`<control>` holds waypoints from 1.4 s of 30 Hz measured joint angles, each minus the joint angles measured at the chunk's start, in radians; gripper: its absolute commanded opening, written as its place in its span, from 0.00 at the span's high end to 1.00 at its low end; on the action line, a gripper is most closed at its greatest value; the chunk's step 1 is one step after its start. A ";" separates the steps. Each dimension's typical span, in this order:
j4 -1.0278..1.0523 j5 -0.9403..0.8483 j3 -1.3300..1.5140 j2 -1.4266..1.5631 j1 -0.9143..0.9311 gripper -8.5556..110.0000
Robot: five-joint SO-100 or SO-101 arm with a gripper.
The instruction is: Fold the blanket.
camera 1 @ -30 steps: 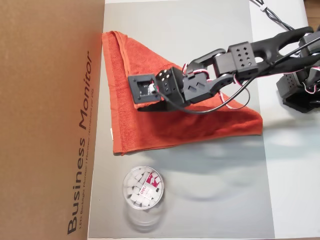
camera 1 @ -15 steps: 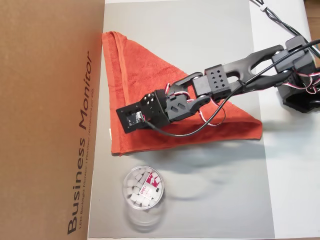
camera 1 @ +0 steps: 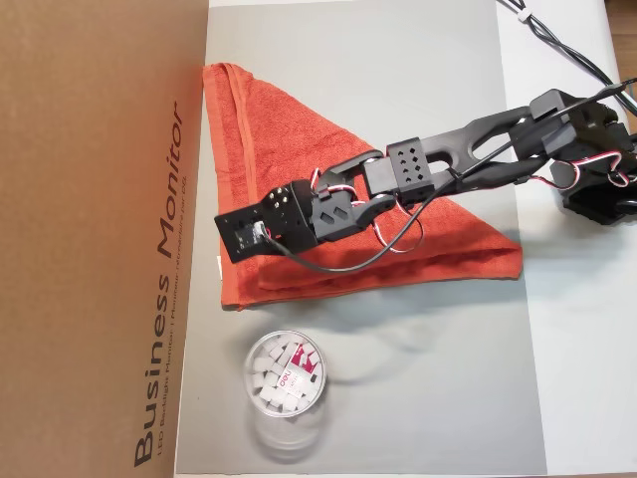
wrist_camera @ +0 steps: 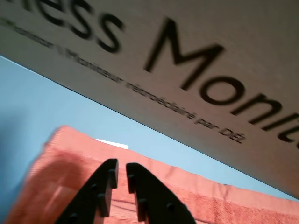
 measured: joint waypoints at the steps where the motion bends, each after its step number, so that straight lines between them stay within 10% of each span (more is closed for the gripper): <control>1: 0.000 0.003 -0.012 -0.014 0.003 0.93; 19: 0.071 0.005 0.043 0.012 -0.091 0.92; 42: 0.439 0.003 0.792 0.842 -0.103 0.90</control>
